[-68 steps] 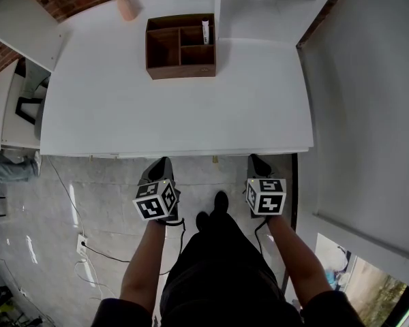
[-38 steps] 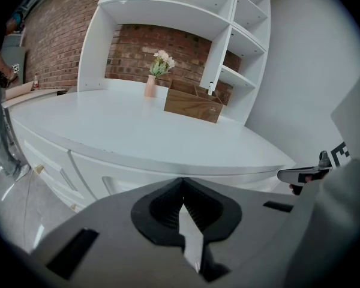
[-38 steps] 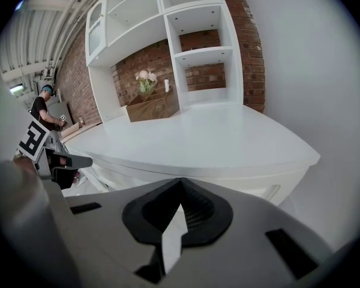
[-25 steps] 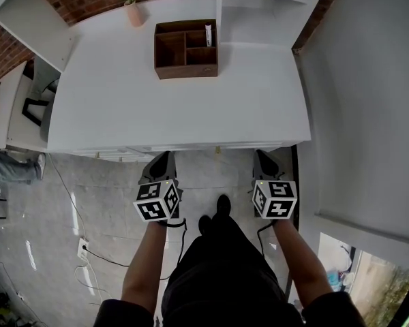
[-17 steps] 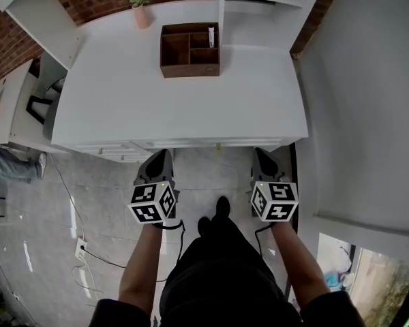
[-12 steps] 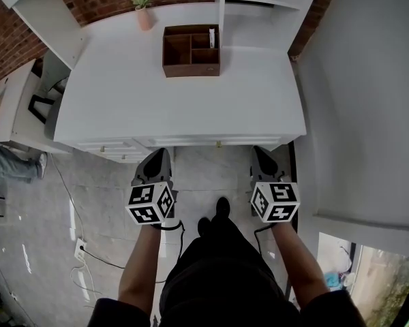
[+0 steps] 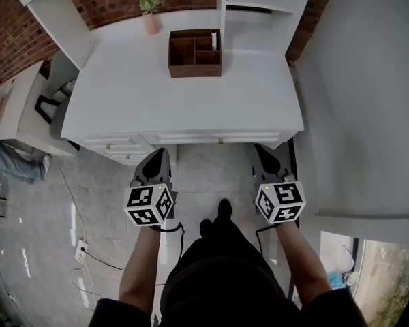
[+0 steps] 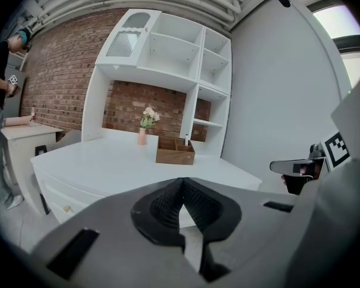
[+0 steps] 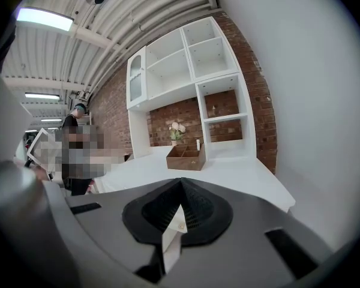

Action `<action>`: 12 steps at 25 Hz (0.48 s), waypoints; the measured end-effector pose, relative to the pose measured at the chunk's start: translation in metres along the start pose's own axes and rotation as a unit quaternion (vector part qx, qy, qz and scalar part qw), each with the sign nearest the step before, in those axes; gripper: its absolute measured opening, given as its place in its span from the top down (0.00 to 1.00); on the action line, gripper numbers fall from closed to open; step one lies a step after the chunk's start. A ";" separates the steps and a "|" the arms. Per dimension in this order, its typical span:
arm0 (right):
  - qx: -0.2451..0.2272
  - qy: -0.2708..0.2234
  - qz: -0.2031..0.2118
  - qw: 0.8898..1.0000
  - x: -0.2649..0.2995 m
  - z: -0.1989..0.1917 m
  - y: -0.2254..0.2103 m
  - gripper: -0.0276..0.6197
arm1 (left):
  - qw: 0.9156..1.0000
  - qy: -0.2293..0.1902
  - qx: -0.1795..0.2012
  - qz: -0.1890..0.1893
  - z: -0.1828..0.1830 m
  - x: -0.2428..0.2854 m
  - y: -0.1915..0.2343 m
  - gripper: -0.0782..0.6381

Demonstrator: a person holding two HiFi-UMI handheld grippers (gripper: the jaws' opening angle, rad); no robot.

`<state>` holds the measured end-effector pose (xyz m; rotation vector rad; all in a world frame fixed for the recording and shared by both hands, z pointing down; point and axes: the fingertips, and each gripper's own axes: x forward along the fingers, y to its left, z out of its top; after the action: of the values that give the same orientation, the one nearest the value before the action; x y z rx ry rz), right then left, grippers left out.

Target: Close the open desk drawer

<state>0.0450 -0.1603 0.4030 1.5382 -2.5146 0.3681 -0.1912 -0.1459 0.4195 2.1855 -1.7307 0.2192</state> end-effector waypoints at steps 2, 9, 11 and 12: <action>-0.006 -0.006 0.000 1.000 -0.005 0.002 0.003 0.95 | 1.000 -0.005 0.002 -0.001 0.002 -0.006 -0.002 0.88; -0.022 -0.020 0.007 1.000 -0.023 0.009 0.015 0.95 | 1.000 -0.015 0.013 -0.010 0.008 -0.022 -0.013 0.88; -0.028 -0.022 0.009 0.999 -0.029 0.010 0.017 0.95 | 1.000 -0.019 0.016 -0.010 0.010 -0.026 -0.015 0.88; -0.029 -0.024 0.010 0.999 -0.031 0.010 0.018 0.95 | 1.000 -0.022 0.018 -0.010 0.011 -0.028 -0.016 0.88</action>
<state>0.0428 -0.1288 0.3825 1.5193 -2.5550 0.2619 -0.1833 -0.1206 0.3973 2.2479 -1.7387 0.2002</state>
